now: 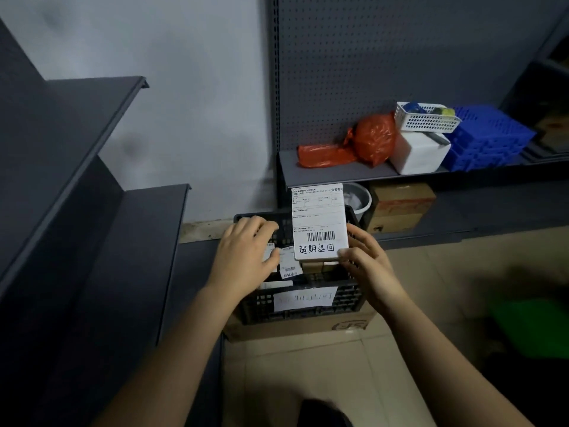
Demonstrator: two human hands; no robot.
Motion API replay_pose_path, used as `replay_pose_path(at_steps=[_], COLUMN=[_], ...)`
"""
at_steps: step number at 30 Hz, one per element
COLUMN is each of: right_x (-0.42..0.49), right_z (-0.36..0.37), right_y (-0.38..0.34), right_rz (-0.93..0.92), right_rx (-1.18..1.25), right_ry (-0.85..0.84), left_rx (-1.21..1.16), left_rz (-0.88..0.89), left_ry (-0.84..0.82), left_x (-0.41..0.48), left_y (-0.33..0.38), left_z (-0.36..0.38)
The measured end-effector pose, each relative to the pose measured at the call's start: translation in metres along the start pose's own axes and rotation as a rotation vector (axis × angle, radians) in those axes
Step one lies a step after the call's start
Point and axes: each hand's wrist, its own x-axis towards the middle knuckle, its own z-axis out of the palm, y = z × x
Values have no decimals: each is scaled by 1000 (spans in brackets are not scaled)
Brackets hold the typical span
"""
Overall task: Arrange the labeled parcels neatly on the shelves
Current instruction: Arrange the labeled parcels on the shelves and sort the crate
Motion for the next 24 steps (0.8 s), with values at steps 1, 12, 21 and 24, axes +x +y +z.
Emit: replay_pose_path(at_steps=[1, 12, 21, 24], right_x=[13, 175, 255, 270], right_z=[-3, -53, -90, -99], right_y=[0, 27, 103, 141], right_rz=[9, 179, 475, 574], right_rx=[5, 22, -30, -52], right_ry=[8, -28, -55, -51], left_rx=[-3, -36, -85, -105], left_rz=[3, -70, -212, -256], left_ry=[-5, -112, -318, -368], left_x=[10, 117, 116, 104], left_y=[-3, -27, -50, -58], left_z=[8, 120, 232, 269])
